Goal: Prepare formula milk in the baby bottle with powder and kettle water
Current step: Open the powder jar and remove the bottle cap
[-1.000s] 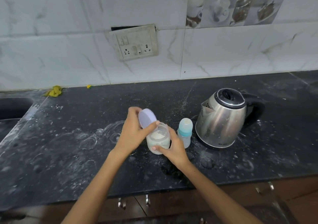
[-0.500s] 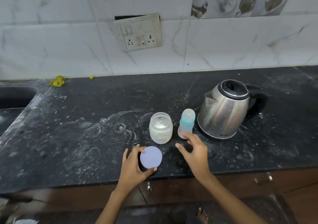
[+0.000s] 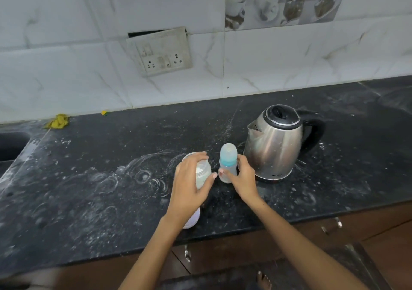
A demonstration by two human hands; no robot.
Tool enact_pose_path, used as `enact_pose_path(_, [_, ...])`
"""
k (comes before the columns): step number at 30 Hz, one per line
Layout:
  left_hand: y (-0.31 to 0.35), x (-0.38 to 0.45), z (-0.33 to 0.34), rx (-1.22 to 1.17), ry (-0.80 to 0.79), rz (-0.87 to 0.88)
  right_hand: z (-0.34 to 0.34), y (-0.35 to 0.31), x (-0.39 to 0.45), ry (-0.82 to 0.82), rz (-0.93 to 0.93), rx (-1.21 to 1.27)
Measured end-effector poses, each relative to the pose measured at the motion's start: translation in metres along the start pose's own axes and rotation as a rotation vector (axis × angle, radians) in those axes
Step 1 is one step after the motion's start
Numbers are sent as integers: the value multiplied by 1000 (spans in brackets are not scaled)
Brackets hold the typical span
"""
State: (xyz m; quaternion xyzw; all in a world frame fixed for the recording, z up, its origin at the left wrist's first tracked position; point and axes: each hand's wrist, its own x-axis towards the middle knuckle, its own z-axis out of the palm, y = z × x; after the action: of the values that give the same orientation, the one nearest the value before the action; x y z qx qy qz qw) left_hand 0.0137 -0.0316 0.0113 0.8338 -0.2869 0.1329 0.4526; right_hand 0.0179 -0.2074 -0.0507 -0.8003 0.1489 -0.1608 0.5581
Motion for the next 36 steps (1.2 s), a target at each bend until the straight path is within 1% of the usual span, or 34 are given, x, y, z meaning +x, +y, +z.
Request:
enact_pose_path(3, [2,36,5,-84,-190,-38,-7,-4,3,-68,43,167])
enact_pose_path(6, [-4,66,7,-255,-390,-56,-23,-12,4,-232,73,347])
enact_pose_path(8, [-10,81,7,-364,-512,-46,-34,-18,4,-347,87,420])
enact_pose_path(11, [-14,97,6,-511,-654,-105,-48,-24,7,-501,93,437])
enact_pose_path(14, [-13,103,9,-612,-720,-137,-55,-27,13,-566,88,384])
enact_pose_path(17, [-14,101,16,-640,-670,-146,-53,-22,14,-524,99,380])
enact_pose_path(19, [-17,95,25,-594,-601,-116,-44,-16,10,-457,96,351])
enact_pose_path(21, [-19,87,40,-365,-479,-27,-32,-11,6,-322,74,224])
enact_pose_path(23, [-15,77,54,-108,-320,16,-20,-11,4,-121,75,87])
enact_pose_path(24, [-11,72,59,-18,-246,16,-15,-14,2,-16,84,15])
enact_pose_path(25, [-5,68,63,40,-186,10,-10,-18,0,68,91,-61])
enact_pose_path(27, [1,62,68,99,-112,-13,-2,-25,-4,171,71,-184])
enact_pose_path(29, [1,59,70,131,-89,-25,7,-24,-4,222,49,-251])
enact_pose_path(32, [0,59,66,106,-110,-34,20,-13,-5,290,15,-352])
enact_pose_path(34, [-1,60,60,60,-126,-34,23,-7,-7,296,40,-293])
enact_pose_path(36, [-1,61,52,35,-97,-35,23,-5,-8,265,103,-220])
